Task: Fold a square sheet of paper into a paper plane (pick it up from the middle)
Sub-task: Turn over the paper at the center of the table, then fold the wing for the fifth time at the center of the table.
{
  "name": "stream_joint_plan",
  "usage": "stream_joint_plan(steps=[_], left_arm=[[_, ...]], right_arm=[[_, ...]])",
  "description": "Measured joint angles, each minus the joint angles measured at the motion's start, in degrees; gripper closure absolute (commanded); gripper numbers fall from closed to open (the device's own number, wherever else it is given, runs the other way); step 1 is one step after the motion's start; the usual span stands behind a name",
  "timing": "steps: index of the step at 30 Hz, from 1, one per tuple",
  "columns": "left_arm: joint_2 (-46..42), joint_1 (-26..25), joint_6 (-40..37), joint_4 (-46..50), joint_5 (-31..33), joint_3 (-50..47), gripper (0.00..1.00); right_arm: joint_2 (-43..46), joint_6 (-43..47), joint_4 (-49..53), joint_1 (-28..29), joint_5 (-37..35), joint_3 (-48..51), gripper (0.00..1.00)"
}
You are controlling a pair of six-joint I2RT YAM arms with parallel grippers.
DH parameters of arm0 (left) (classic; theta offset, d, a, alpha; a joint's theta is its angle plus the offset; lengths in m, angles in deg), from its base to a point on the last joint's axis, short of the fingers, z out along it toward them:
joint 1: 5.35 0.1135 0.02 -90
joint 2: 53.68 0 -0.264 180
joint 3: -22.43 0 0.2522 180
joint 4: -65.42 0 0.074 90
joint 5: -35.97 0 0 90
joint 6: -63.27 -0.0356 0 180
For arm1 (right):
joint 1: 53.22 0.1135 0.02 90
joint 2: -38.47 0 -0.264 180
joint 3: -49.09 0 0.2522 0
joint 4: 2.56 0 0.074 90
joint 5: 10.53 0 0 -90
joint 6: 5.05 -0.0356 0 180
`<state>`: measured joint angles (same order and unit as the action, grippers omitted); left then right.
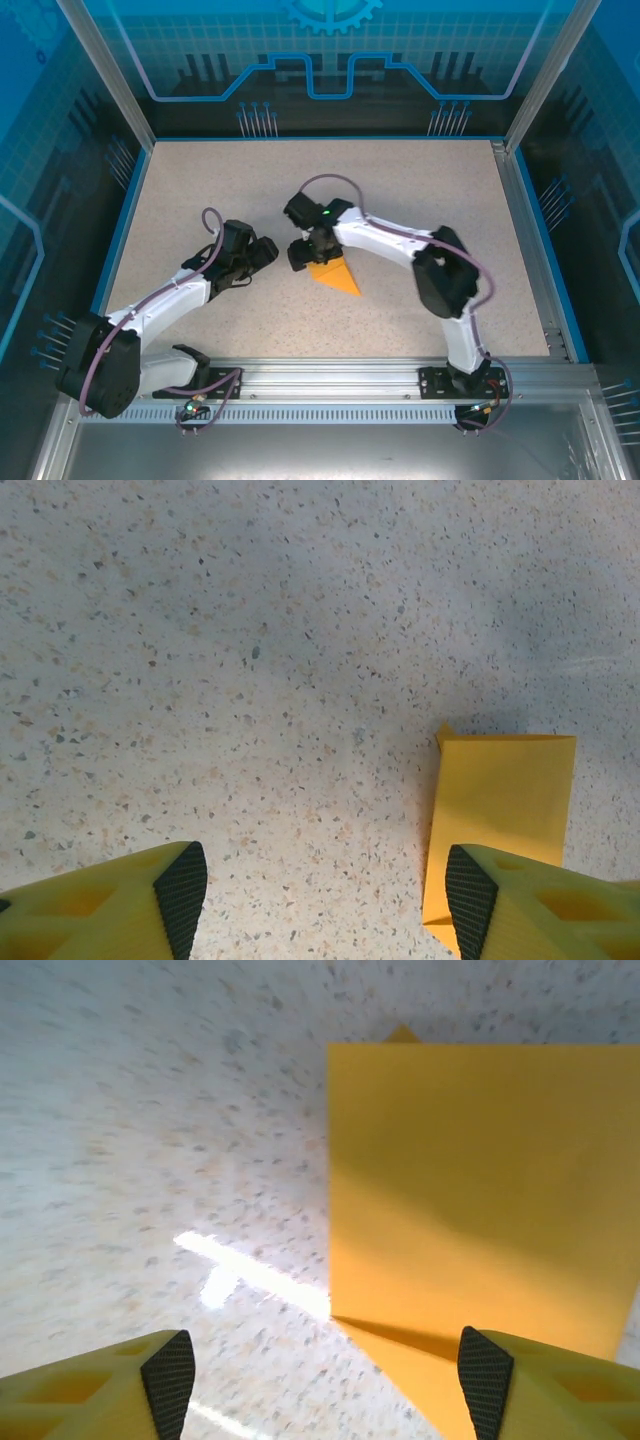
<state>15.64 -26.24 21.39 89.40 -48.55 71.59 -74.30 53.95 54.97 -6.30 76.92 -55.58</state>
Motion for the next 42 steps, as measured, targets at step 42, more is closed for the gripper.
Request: stream_joint_plan(steps=[42], left_arm=[[22.75,-3.89,1.11,-9.07,-23.71,10.99,0.29]], right_arm=[[4.81,-0.11,-38.58,-25.88,39.26,38.38,0.88]])
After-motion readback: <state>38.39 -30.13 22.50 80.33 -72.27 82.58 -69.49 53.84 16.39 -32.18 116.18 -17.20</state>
